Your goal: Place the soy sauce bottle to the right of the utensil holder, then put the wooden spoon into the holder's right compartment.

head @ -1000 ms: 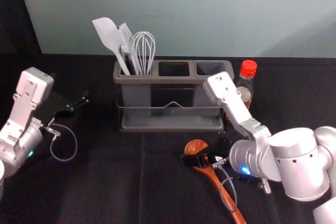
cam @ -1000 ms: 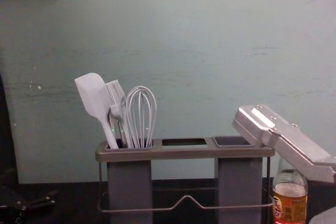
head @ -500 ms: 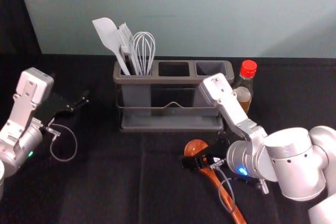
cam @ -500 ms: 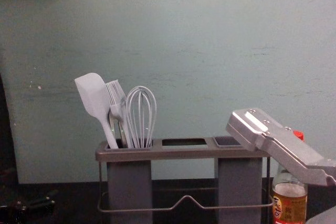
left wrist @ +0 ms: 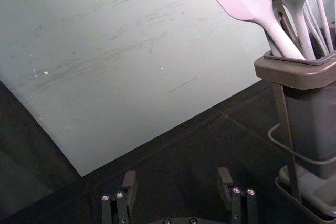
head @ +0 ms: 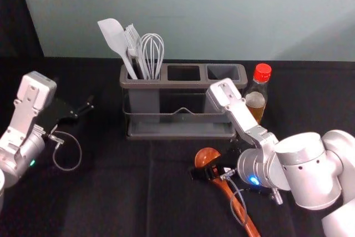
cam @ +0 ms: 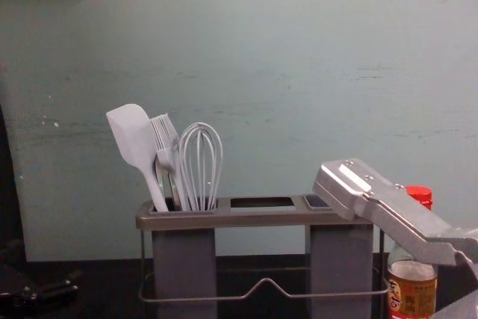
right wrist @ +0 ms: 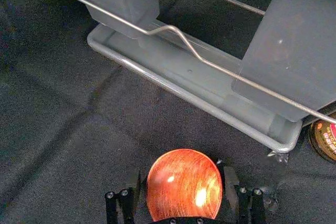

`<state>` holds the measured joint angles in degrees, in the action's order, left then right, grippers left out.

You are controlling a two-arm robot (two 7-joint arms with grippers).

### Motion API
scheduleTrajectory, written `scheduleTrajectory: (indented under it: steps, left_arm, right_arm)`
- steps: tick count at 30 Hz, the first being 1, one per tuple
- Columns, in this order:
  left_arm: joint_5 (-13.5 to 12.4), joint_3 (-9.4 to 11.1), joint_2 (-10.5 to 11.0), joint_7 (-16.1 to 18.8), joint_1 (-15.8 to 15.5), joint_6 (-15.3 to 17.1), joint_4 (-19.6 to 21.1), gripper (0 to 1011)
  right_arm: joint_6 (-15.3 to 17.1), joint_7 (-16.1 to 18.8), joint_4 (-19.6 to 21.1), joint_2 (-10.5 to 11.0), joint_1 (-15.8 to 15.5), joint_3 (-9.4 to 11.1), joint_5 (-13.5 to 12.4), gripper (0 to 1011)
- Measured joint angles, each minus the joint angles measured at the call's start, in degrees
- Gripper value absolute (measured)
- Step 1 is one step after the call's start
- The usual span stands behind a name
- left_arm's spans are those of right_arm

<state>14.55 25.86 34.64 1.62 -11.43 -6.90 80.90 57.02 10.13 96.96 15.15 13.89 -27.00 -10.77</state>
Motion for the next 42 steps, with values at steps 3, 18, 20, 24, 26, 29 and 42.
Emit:
scheduleTrajectory:
  steps: [3, 18, 20, 24, 26, 29, 42]
  left_arm:
    - [0.00, 0.00, 0.00, 0.00, 0.00, 0.00, 0.00, 1005]
    - [0.00, 0.00, 0.00, 0.00, 0.00, 0.00, 0.00, 1005]
    - [0.00, 0.00, 0.00, 0.00, 0.00, 0.00, 0.00, 1005]
    - [0.00, 0.00, 0.00, 0.00, 0.00, 0.00, 0.00, 1005]
    - [0.00, 0.00, 0.00, 0.00, 0.00, 0.00, 0.00, 1005]
    - [0.00, 0.00, 0.00, 0.00, 0.00, 0.00, 0.00, 1005]
    - [0.00, 0.00, 0.00, 0.00, 0.00, 0.00, 0.00, 1005]
  right_arm:
    - [0.16, 0.41, 0.01, -0.03, 0.01, 0.11, 0.26, 996]
    - [-0.21, 2.17, 0.96, -0.37, -0.89, 1.19, 1.51, 837]
    - [-0.18, 2.22, 1.75, -0.25, -1.22, 1.25, 1.79, 837]
    - [-0.21, 2.42, 5.05, 0.46, -2.68, 1.55, 2.53, 837]
    - [-0.53, 2.49, 7.11, 0.93, -3.61, 1.84, 2.83, 837]
    - [-1.04, 2.57, 9.30, 1.39, -4.70, 2.24, 3.09, 836]
    - [-11.86, 4.91, 18.56, 4.77, -12.26, 5.48, 3.60, 837]
